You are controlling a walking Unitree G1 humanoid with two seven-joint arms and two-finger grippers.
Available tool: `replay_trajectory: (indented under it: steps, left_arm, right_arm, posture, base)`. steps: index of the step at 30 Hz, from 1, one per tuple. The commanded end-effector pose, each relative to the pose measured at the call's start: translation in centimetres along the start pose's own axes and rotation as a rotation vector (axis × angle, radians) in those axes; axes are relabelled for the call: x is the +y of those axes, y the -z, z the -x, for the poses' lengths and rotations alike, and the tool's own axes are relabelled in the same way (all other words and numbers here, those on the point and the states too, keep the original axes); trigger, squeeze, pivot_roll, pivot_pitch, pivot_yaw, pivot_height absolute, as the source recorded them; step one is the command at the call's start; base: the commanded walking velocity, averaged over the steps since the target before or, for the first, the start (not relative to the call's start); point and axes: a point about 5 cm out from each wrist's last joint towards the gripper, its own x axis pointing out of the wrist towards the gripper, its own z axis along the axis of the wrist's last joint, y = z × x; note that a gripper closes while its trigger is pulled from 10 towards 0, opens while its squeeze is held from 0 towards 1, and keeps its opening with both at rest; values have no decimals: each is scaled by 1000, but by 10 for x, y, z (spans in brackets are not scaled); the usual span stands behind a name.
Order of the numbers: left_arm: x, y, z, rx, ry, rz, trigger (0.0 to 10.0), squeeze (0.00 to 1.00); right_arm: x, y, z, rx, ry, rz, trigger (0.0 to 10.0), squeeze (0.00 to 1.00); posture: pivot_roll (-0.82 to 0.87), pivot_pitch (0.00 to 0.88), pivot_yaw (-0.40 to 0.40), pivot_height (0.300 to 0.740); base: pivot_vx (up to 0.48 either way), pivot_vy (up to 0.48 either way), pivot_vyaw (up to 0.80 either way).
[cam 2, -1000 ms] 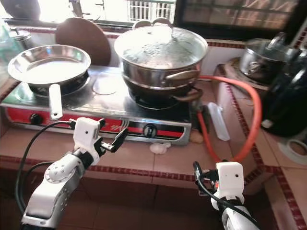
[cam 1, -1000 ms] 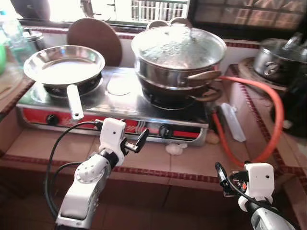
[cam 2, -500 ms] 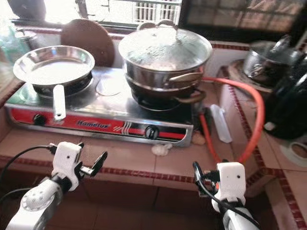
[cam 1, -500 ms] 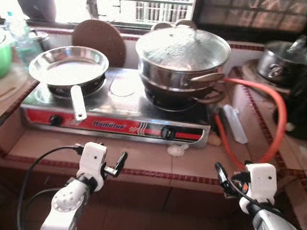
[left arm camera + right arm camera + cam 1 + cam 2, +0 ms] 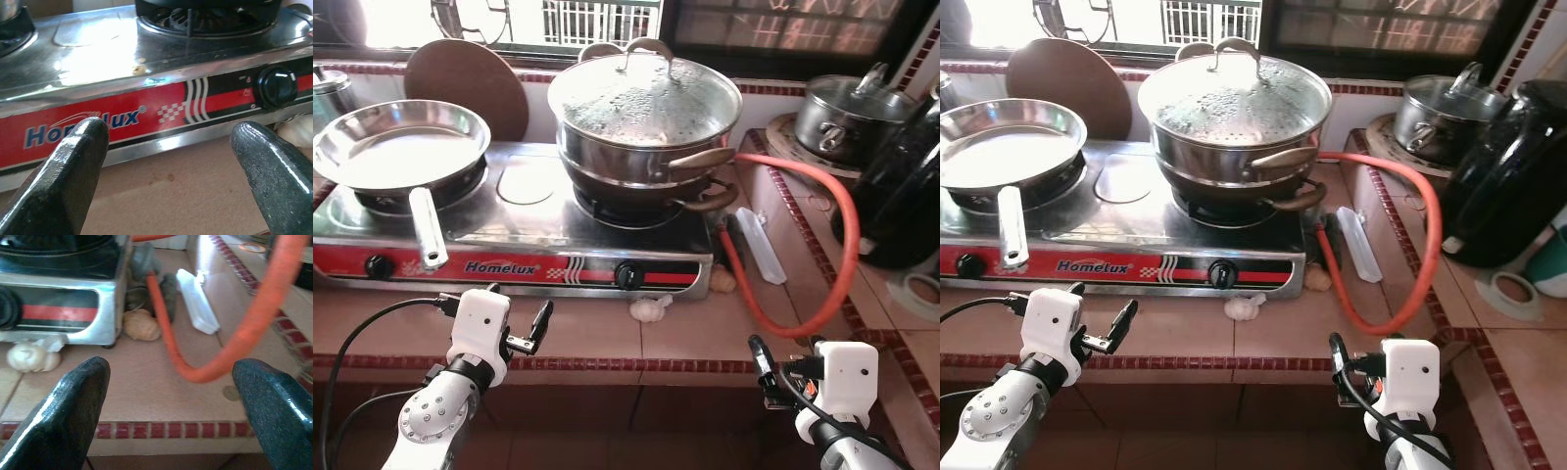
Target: Kitchen organization
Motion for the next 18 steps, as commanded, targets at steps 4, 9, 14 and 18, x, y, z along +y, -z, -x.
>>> replay_trajectory:
  steps: [4, 9, 14, 18]
  left_arm:
    - [-3, 0, -8, -7, 20, -29, 10000, 0]
    - [-4, -3, -13, -13, 29, -20, 10000, 0]
    - [-5, -3, -12, -10, 39, -20, 10000, 0]
    - [-9, -3, -12, -7, 57, -22, 10000, 0]
  right_arm:
    - [-2, -8, -4, -27, 9, 9, 10000, 0]
    - [-1, -8, -6, -25, 2, 6, 10000, 0]
    - [-1, -7, -5, -13, 2, 2, 10000, 0]
    - [0, -4, -3, -2, 2, 2, 10000, 0]
  posture:
    - [95, 0, -38, 740]
    - [95, 0, -35, 740]
    - [91, 0, -31, 740]
    - [87, 0, -28, 740]
  base:
    - [0, 0, -763]
    - [0, 0, -760]
    - [0, 0, -751]
    - [0, 0, -752]
